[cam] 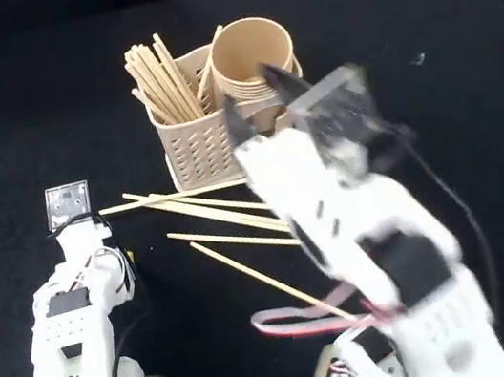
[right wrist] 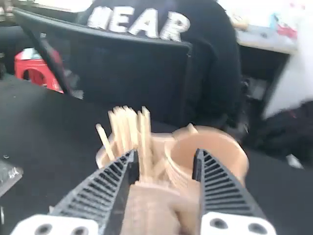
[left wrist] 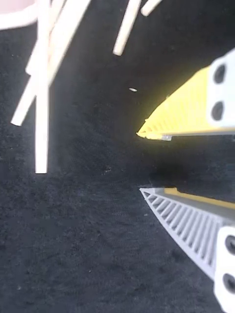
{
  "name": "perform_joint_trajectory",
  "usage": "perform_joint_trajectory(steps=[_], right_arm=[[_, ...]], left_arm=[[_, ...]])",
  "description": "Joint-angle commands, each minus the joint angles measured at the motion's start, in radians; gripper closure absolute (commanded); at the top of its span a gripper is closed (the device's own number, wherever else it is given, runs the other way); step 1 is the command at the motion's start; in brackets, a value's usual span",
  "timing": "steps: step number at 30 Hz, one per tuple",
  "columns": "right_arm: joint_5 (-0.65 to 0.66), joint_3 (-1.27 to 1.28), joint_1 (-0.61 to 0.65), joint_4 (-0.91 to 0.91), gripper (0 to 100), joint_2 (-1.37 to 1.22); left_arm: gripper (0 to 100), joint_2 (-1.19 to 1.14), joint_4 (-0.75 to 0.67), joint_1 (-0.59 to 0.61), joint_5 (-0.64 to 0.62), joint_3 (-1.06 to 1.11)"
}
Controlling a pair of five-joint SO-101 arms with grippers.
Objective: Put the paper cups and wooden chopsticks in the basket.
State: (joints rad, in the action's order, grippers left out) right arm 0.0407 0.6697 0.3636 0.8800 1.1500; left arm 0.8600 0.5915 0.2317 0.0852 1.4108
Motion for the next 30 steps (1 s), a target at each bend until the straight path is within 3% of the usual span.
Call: perform_joint_trajectory(steps=[1, 6, 10, 12, 18, 23, 30], right_arm=[[0.005, 0.071, -0.199, 0.252, 81.2, 0.163], [0.164, 0.398, -0.479, 0.249, 81.5, 0.302], [0.189, 0.676, -0.58, 0.153, 93.6, 0.383], [0.189, 0.792, -0.588, 0.106, 99.1, 0.43], [0.132, 1.013, -0.594, 0.006, 98.6, 0.615], [0.135, 1.017, -0.586, 0.123, 98.4, 0.723], [0.135, 1.017, -0.586, 0.135, 98.4, 0.742]], left_arm=[[83, 0.008, 0.107, 0.016, 0.0, -0.153], [80, -0.025, 0.229, 0.03, -0.034, -0.364], [76, -0.221, 0.29, -0.012, -0.051, -0.535], [77, -0.359, 0.299, -0.038, -0.052, -0.622], [78, -0.717, 0.292, -0.053, -0.175, -0.929], [79, -0.982, 0.293, -0.056, -0.235, -1.164], [79, -1.214, 0.299, -0.059, -0.255, -1.345]])
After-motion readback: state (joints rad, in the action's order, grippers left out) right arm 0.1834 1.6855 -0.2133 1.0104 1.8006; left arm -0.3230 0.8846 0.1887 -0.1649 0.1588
